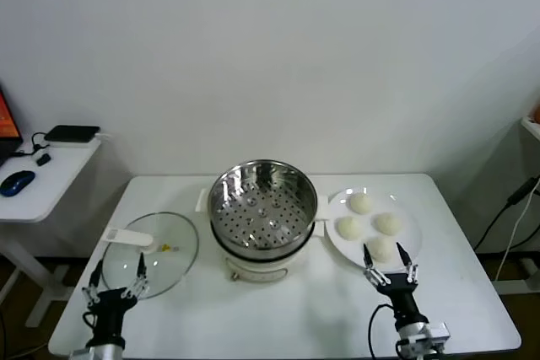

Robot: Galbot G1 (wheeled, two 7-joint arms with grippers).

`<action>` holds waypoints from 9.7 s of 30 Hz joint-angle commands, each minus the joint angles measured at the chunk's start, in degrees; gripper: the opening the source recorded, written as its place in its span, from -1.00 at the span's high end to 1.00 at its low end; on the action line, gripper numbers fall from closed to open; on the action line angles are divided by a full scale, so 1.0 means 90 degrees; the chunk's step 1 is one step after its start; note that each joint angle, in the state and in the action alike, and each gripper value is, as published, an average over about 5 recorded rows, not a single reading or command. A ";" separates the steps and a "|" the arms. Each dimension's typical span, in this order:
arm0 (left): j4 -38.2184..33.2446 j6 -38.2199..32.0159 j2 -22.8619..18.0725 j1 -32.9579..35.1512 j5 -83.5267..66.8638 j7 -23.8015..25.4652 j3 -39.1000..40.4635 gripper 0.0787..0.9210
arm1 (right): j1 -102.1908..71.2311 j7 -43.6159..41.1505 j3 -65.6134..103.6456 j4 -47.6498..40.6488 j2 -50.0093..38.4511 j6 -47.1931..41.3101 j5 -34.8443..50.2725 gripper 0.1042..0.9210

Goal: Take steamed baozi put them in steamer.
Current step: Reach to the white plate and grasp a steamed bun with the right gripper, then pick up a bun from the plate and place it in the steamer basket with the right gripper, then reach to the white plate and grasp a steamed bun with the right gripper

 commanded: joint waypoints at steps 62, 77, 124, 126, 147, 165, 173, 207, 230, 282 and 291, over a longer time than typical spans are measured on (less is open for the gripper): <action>0.0294 -0.0706 -0.0223 0.0199 0.1034 0.0074 0.0625 -0.77 | 1.0905 -0.6607 -0.9684 -0.6260 -0.2094 -0.2590 -0.1821 -0.76; 0.0439 -0.0718 -0.0169 0.0167 0.1114 0.0086 0.0582 -0.77 | 1.0179 -0.6491 -0.8380 -0.7898 -0.1057 -0.2185 -0.2677 -0.76; 0.0543 -0.0863 -0.0124 0.0190 0.1339 -0.0002 0.0622 -0.77 | 1.0761 -0.6347 -0.8987 -0.6983 -0.1393 -0.2119 -0.2190 -0.21; 0.0535 -0.0875 -0.0113 0.0205 0.1339 -0.0012 0.0610 -0.77 | 1.1149 -0.6362 -0.9391 -0.6447 -0.1652 -0.2124 -0.1770 -0.20; 0.0377 -0.0940 -0.0160 0.0270 0.1402 -0.0061 0.0628 -0.77 | 1.4480 -0.6461 -1.1630 -0.4282 -0.1016 -0.0240 0.0340 -0.22; 0.0299 -0.1064 -0.0223 0.0334 0.1394 -0.0096 0.0648 -0.77 | 1.3453 -0.6804 -1.2101 -0.6268 0.0782 0.2384 -0.1174 -0.32; 0.0375 -0.1081 -0.0234 0.0307 0.1398 -0.0106 0.0628 -0.77 | 1.2786 -0.6789 -1.1793 -0.7237 0.1174 0.2967 -0.1636 -0.32; 0.0429 -0.1119 -0.0225 0.0282 0.1525 -0.0105 0.0690 -0.77 | 1.2545 -0.6661 -1.1198 -0.7931 0.1414 0.3130 -0.1168 -0.75; 0.0438 -0.1089 -0.0209 0.0308 0.1578 -0.0094 0.0676 -0.77 | 1.4095 -0.6108 -1.3882 -0.3765 -0.2521 -0.3371 0.2528 -0.76; 0.0608 -0.1181 -0.0236 0.0317 0.1799 -0.0101 0.0586 -0.77 | 1.1135 -0.6398 -1.1713 -0.6300 -0.1336 -0.2640 0.0120 -0.76; 0.0635 -0.1176 -0.0254 0.0292 0.1850 -0.0108 0.0594 -0.77 | 1.1118 -0.6451 -1.1666 -0.6354 -0.1318 -0.2636 0.0120 -0.70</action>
